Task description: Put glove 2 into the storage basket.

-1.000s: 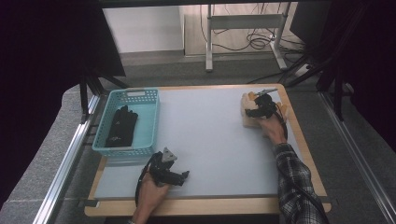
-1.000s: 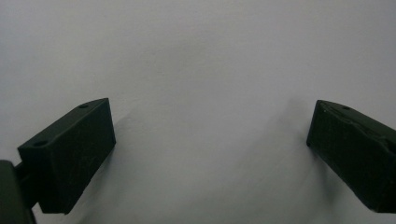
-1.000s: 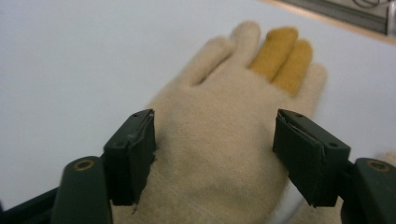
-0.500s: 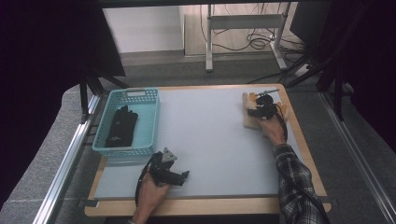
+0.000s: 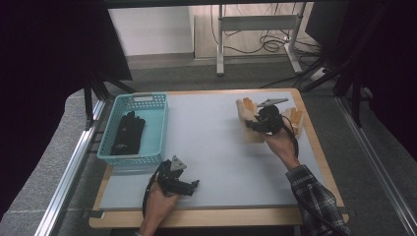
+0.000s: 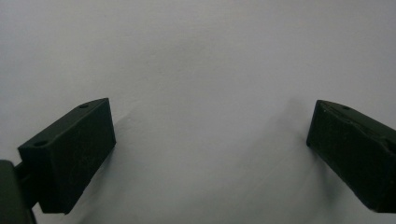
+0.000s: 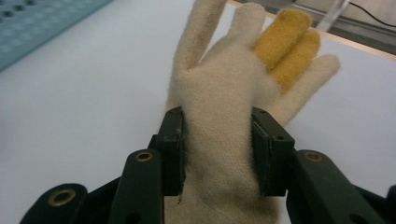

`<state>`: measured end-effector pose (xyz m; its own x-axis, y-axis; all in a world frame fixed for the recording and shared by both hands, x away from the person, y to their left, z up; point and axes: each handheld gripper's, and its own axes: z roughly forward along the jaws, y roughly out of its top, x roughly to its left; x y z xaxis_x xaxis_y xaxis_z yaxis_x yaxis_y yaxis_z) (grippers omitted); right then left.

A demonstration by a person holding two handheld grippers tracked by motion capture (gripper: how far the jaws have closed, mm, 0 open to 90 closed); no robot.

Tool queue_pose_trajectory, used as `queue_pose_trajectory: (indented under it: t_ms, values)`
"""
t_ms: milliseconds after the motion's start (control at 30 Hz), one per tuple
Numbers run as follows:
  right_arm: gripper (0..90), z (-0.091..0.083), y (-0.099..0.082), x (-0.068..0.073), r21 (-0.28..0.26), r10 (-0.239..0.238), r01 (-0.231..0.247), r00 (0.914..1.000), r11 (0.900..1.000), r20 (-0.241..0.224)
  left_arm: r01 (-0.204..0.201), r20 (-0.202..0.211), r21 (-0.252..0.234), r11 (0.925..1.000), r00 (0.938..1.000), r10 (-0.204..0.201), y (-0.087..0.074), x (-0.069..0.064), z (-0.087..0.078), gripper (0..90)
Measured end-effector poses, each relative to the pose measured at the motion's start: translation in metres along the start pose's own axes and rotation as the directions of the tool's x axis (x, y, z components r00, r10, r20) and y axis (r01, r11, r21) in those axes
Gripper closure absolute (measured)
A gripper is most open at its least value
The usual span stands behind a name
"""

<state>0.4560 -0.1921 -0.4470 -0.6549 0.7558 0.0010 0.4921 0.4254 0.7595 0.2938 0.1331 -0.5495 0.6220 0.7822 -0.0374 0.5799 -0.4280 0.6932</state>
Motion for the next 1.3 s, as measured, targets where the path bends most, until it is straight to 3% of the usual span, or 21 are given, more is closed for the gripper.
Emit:
queue_pose_trajectory:
  t_ms: [200, 367, 500, 633, 733, 800, 867, 1033, 1133, 1300]
  values:
    - [58.6, -0.011, -0.012, 0.047, -0.016, -0.056, 0.055, 0.9958, 0.9984, -0.072, 0.000, 0.000, 0.000, 1.0000, 1.0000, 0.000, 0.000, 0.000, 0.000, 1.3]
    - [57.2, 0.005, -0.035, 0.068, 0.013, -0.075, 0.077, 0.9925, 0.9970, -0.097, 0.000, -0.001, -0.001, 1.0000, 1.0000, 0.000, 0.000, 0.000, 0.000, 1.3]
    - [47.4, 0.018, -0.052, 0.079, 0.030, -0.089, 0.092, 0.9916, 0.9953, -0.095, 0.000, 0.000, -0.001, 1.0000, 1.0000, 0.000, 0.000, 0.000, 0.000, 1.3]
    - [32.8, 0.019, -0.055, 0.079, 0.031, -0.080, 0.084, 0.9883, 0.9960, -0.130, 0.000, -0.001, -0.002, 1.0000, 1.0000, 0.000, 0.000, 0.000, 0.000, 1.4]
    - [31.6, 0.008, -0.051, 0.073, 0.006, -0.067, 0.068, 0.9895, 0.9977, -0.128, 0.000, -0.001, -0.001, 1.0000, 1.0000, 0.000, 0.000, 0.000, 0.000, 1.3]
    - [37.2, 0.000, -0.051, 0.065, 0.005, -0.058, 0.059, 0.9906, 0.9982, -0.124, 0.000, -0.001, -0.002, 1.0000, 1.0000, 0.000, 0.000, 0.000, 0.000, 1.3]
    - [48.3, -0.006, -0.055, 0.058, 0.017, -0.046, 0.049, 0.9911, 0.9987, -0.125, 0.000, -0.001, -0.001, 1.0000, 1.0000, 0.000, 0.000, 0.000, 0.000, 1.3]
    - [68.6, -0.011, -0.077, 0.047, 0.051, -0.037, 0.044, 0.9902, 0.9977, -0.134, 0.000, -0.001, -0.002, 1.0000, 1.0000, 0.000, 0.000, 0.000, 0.000, 1.3]
    - [74.7, -0.010, -0.089, 0.047, 0.064, -0.037, 0.047, 0.9896, 0.9969, -0.139, 0.001, -0.001, -0.002, 1.0000, 1.0000, -0.001, 0.000, 0.000, 0.000, 1.3]
    - [76.4, -0.008, -0.100, 0.051, 0.081, -0.040, 0.052, 0.9893, 0.9954, -0.140, 0.000, -0.001, -0.002, 1.0000, 1.0000, 0.000, 0.000, 0.000, 0.000, 1.4]
